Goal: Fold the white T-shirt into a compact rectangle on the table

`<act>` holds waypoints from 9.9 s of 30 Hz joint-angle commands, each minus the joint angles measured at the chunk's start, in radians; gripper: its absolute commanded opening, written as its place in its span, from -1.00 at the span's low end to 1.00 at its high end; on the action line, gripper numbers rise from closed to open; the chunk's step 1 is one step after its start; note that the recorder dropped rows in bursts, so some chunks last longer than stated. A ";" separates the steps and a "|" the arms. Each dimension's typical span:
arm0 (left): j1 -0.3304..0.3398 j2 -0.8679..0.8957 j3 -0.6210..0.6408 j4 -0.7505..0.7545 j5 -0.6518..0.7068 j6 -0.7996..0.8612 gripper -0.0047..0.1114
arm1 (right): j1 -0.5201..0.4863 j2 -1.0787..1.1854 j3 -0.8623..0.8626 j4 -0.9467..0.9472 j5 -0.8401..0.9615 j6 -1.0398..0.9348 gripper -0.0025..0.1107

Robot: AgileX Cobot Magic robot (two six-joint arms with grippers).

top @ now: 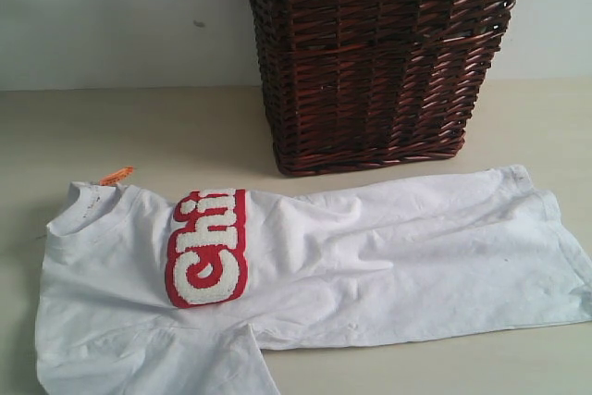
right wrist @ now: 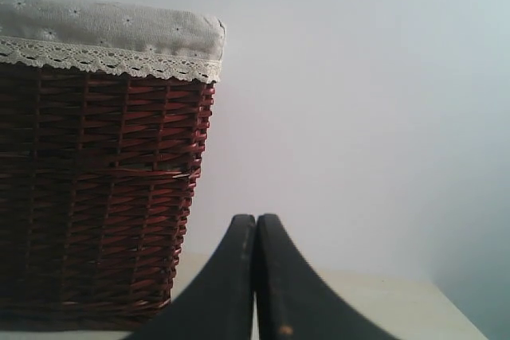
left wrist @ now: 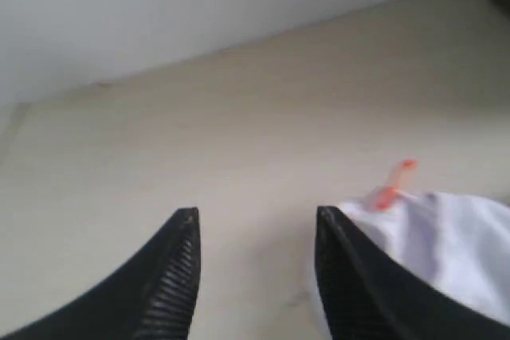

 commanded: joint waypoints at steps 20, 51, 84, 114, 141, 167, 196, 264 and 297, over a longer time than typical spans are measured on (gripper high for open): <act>-0.010 0.636 -0.267 0.055 0.561 0.522 -0.85 | -0.005 -0.007 0.005 0.003 -0.001 0.000 -0.96; -0.010 0.892 -0.493 -0.101 0.453 0.514 -0.85 | -0.005 -0.007 0.005 0.005 -0.001 0.000 -0.96; 0.231 0.353 -0.102 0.853 1.254 0.488 0.19 | -0.005 -0.007 0.005 0.005 -0.010 0.000 -0.96; -0.096 0.606 -0.039 0.643 0.857 0.523 0.19 | -0.005 -0.007 0.005 0.005 -0.010 0.000 -0.96; -0.178 0.686 0.030 0.742 0.725 0.523 -0.92 | -0.005 -0.007 0.005 0.005 -0.010 0.000 -0.96; -0.176 0.473 -0.073 0.527 1.163 0.398 -0.92 | -0.005 -0.007 0.005 0.005 -0.010 0.000 -0.96; 0.065 0.564 -0.073 0.336 1.248 0.256 -0.92 | -0.005 -0.007 0.005 0.008 -0.010 0.000 -0.96; 0.300 0.606 -0.214 -0.144 1.230 0.439 0.44 | -0.005 -0.007 0.005 0.008 -0.010 0.000 -0.96; 0.132 0.537 -0.022 0.333 1.254 0.523 -0.92 | -0.005 -0.007 0.005 0.008 -0.010 0.000 -0.96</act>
